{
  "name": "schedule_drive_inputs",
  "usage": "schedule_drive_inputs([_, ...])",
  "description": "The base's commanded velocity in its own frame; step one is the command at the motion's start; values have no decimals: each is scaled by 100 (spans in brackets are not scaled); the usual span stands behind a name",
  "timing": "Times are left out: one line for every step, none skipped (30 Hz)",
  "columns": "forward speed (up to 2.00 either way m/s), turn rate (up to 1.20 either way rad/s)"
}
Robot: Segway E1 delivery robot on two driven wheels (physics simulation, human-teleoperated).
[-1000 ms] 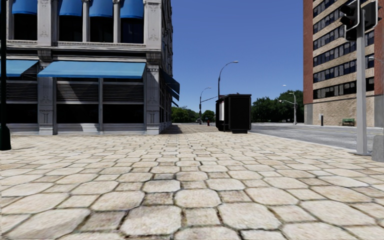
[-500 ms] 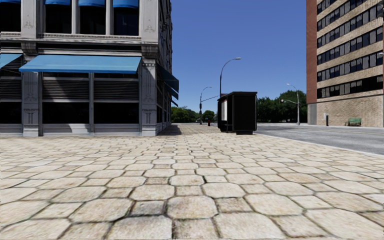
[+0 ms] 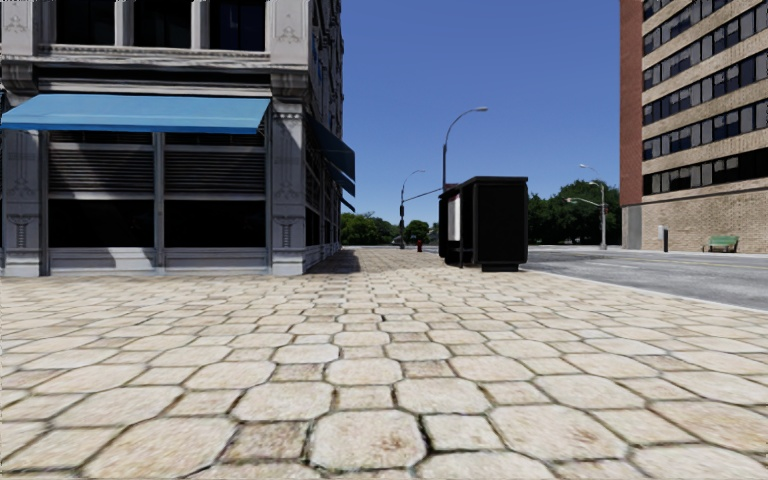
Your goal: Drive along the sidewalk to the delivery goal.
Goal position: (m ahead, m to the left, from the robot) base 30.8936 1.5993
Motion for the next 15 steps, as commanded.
schedule_drive_inputs([200,0])
schedule_drive_inputs([200,0])
schedule_drive_inputs([200,0])
schedule_drive_inputs([200,0])
schedule_drive_inputs([200,0])
schedule_drive_inputs([200,0])
schedule_drive_inputs([200,0])
schedule_drive_inputs([200,0])
schedule_drive_inputs([200,0])
schedule_drive_inputs([200,0])
schedule_drive_inputs([200,0])
schedule_drive_inputs([200,0])
schedule_drive_inputs([200,0])
schedule_drive_inputs([200,0])
schedule_drive_inputs([200,0])
